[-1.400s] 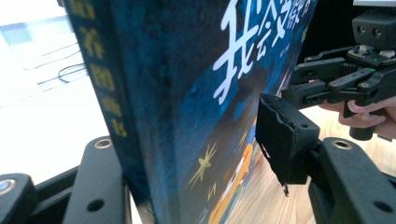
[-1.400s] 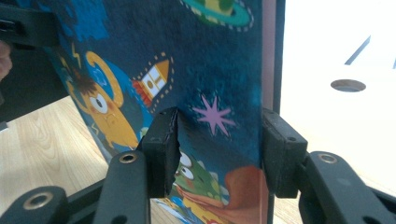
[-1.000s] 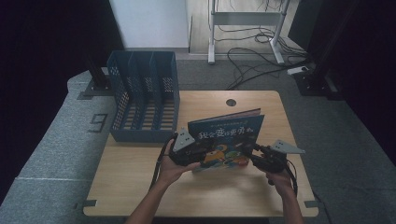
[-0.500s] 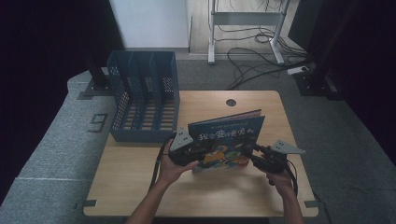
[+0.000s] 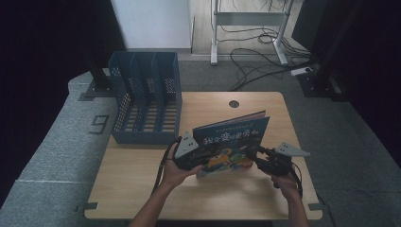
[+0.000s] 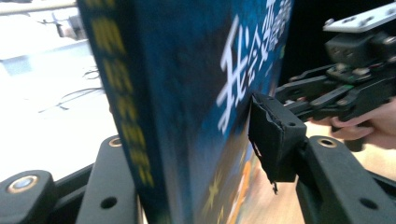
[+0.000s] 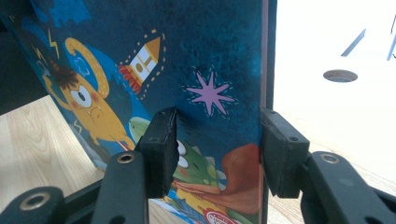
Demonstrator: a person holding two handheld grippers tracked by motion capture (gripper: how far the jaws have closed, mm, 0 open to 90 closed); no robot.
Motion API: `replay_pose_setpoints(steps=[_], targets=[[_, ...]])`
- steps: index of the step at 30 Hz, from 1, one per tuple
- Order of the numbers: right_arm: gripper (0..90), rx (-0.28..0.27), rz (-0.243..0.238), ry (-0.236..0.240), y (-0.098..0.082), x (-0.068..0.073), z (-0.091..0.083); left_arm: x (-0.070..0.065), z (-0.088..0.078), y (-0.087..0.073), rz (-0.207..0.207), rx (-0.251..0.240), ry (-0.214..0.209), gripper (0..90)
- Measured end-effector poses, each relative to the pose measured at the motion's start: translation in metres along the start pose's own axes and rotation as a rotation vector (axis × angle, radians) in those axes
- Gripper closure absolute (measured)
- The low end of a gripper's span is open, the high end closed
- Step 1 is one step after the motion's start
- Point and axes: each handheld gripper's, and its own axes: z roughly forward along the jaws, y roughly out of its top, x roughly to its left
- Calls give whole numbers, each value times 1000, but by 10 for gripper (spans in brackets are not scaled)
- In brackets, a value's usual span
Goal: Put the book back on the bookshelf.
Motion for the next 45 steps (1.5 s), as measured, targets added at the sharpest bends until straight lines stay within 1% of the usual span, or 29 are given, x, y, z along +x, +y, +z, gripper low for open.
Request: replay_pose_setpoints(steps=[3,5,8,9,13,16,18,20,24,26,27,29,31,32,37,41,45], targets=[[487,0,5,2,-1,0,0,-2,1,1,-13,-10,-44,536],[479,3,8,6,-1,-1,0,-5,2,2,-9,-18,-49,550],[472,8,6,-2,-2,-2,0,-7,2,3,-15,-34,-57,583],[471,7,7,-2,-2,-2,0,-8,2,3,-18,-37,-65,592],[464,6,11,-4,-3,-2,1,-9,1,3,-16,-40,-84,641],[470,36,3,-29,-5,-3,4,-11,0,4,-43,-43,-96,702],[465,58,-4,-50,-8,-3,8,-13,-1,6,-37,-47,-89,733],[459,61,-1,-63,-9,-2,10,-14,-1,6,-28,-49,-90,750],[452,59,10,-61,-10,-3,11,-14,-1,6,-18,-52,-93,770],[440,61,13,-66,-10,-3,11,-16,-2,6,-8,-56,-104,781],[443,87,10,-80,-11,-3,13,-17,-2,6,-3,-59,-106,797],[444,149,1,-99,-14,-2,18,-19,-2,7,10,-61,-97,806],[438,196,4,-118,-17,-1,24,-18,-2,7,8,-58,-88,807],[436,208,9,-121,-18,-1,26,-18,-3,7,4,-57,-82,807],[433,213,36,-128,-19,0,28,-16,-4,6,-4,-62,-81,807],[447,260,79,-118,-20,-2,29,-17,-4,6,-2,-65,-84,807],[450,282,100,-102,-21,-5,29,-17,-4,6,-1,-68,-84,806]])
